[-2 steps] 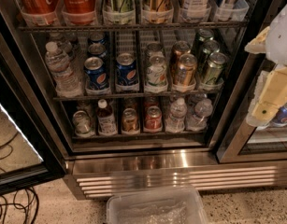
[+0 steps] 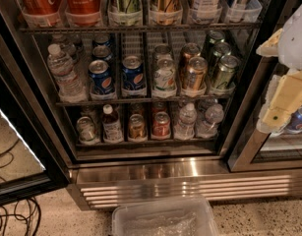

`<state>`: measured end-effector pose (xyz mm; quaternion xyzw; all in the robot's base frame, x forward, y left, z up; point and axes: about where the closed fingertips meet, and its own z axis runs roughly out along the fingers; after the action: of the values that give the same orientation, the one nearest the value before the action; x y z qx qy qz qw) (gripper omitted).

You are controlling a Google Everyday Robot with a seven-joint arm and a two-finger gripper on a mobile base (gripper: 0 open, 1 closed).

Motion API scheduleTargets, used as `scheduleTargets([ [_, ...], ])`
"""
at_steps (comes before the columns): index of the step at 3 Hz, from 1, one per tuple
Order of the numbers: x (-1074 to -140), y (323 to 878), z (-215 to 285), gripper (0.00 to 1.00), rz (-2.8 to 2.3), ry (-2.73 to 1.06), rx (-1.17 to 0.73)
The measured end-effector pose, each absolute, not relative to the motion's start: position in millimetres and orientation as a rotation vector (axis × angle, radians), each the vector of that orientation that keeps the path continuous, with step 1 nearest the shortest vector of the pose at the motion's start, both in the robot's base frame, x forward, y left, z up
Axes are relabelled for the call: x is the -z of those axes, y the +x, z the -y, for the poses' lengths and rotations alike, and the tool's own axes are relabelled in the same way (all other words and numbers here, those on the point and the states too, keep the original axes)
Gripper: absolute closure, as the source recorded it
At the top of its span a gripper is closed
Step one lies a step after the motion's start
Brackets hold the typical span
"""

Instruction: Pick pepsi can from middle shelf of fridge

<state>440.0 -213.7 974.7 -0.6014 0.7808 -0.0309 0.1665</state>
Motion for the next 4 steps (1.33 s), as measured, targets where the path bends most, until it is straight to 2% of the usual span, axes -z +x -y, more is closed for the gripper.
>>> scheduleTargets([
  [1,-965,448,192,0.0,-2.159,-1.67,-0.005],
  [2,-965,448,192,0.0,-2.159,-1.67,-0.005],
  [4,-971,476,118,0.0,-1.959,-1.637,-0.116],
])
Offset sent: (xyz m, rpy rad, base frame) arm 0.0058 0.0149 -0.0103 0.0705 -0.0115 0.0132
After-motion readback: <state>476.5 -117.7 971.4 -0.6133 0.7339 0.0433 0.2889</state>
